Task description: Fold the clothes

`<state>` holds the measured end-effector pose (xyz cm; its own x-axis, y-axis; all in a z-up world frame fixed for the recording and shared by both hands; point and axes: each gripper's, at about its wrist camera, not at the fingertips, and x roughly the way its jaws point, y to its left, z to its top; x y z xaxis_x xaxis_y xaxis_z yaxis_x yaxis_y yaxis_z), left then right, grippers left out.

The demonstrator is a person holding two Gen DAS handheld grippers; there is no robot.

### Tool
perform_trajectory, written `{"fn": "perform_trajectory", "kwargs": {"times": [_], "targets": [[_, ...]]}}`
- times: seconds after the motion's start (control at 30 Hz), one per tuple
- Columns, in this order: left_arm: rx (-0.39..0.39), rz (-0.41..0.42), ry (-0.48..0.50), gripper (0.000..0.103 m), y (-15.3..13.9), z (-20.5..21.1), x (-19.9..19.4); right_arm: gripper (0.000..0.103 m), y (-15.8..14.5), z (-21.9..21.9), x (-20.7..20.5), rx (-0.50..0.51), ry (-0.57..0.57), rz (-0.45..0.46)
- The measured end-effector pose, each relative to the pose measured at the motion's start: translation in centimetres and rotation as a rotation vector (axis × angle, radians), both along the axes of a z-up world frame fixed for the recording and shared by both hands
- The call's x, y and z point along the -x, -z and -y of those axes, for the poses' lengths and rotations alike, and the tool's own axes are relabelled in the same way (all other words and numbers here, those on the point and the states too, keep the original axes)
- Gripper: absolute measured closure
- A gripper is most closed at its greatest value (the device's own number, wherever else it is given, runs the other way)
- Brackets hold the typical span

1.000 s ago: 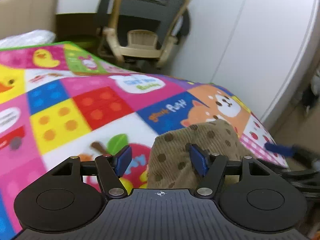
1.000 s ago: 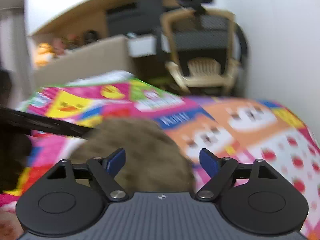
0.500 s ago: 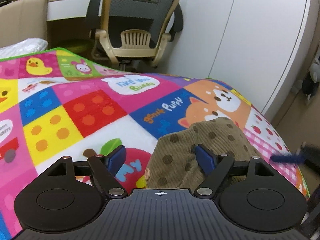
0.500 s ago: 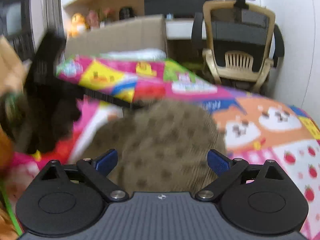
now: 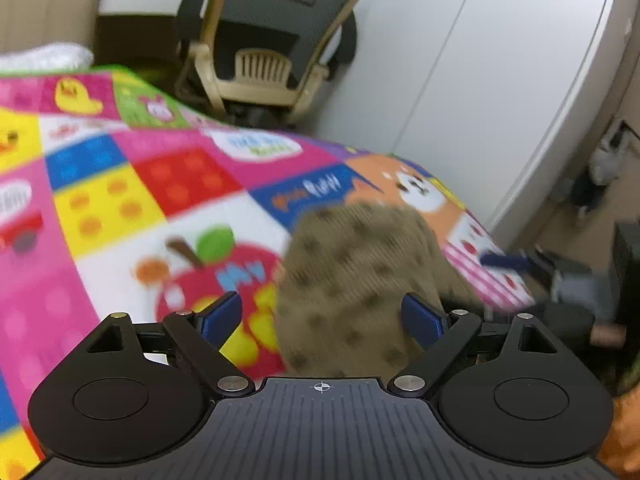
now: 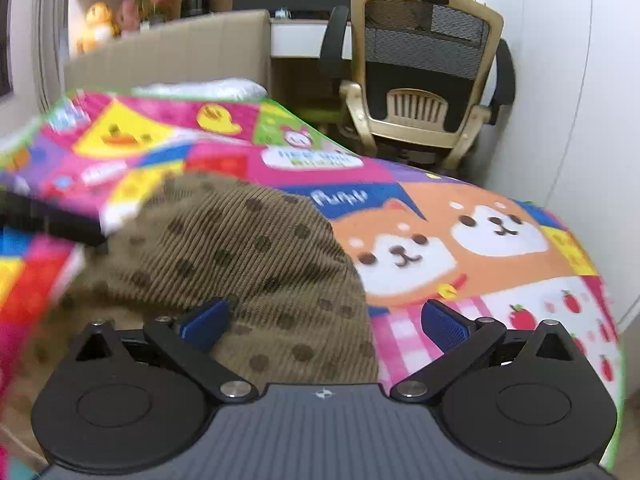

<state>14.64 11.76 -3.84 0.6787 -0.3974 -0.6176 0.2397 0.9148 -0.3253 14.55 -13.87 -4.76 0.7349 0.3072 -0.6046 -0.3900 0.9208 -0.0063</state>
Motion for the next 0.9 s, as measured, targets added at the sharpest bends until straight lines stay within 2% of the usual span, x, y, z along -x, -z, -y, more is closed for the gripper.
{"fn": "perform_trajectory", "kwargs": {"times": [0.1, 0.17, 0.27, 0.33, 0.37, 0.47, 0.63, 0.7, 0.9], "targets": [[-0.031, -0.025, 0.012, 0.012, 1.0, 0.8, 0.3, 0.0, -2.0, 0.9, -1.6, -0.155, 0.007, -0.009], [-0.07, -0.027, 0.018, 0.01, 1.5, 1.5, 0.0, 0.0, -2.5, 0.6, -4.0, -0.19, 0.046, -0.036], [-0.104, -0.007, 0.022, 0.009, 1.4, 2.3, 0.1, 0.0, -1.0, -1.3, -7.7, -0.066, 0.094, -0.127], [-0.103, -0.003, 0.022, 0.009, 1.3, 2.2, 0.4, 0.0, 0.7, -2.6, -8.9, -0.018, 0.073, -0.191], [-0.098, -0.006, 0.021, 0.009, 1.3, 2.1, 0.5, 0.0, 1.1, -2.9, -8.9, -0.009, 0.065, -0.194], [-0.04, -0.04, 0.015, 0.009, 1.5, 1.5, 0.6, 0.0, 1.1, -3.3, -8.2, 0.018, 0.056, -0.161], [0.144, -0.142, 0.027, 0.009, 2.7, 0.7, 0.5, 0.0, 1.3, -3.1, -8.3, 0.002, 0.059, -0.164], [0.173, -0.169, 0.024, 0.009, 3.3, 0.7, 0.5, 0.0, 1.3, -3.2, -8.1, 0.007, 0.063, -0.148], [0.101, -0.16, 0.018, 0.008, 3.5, 1.7, 0.4, 0.0, 1.5, -2.8, -7.3, -0.023, 0.101, -0.132]]}}
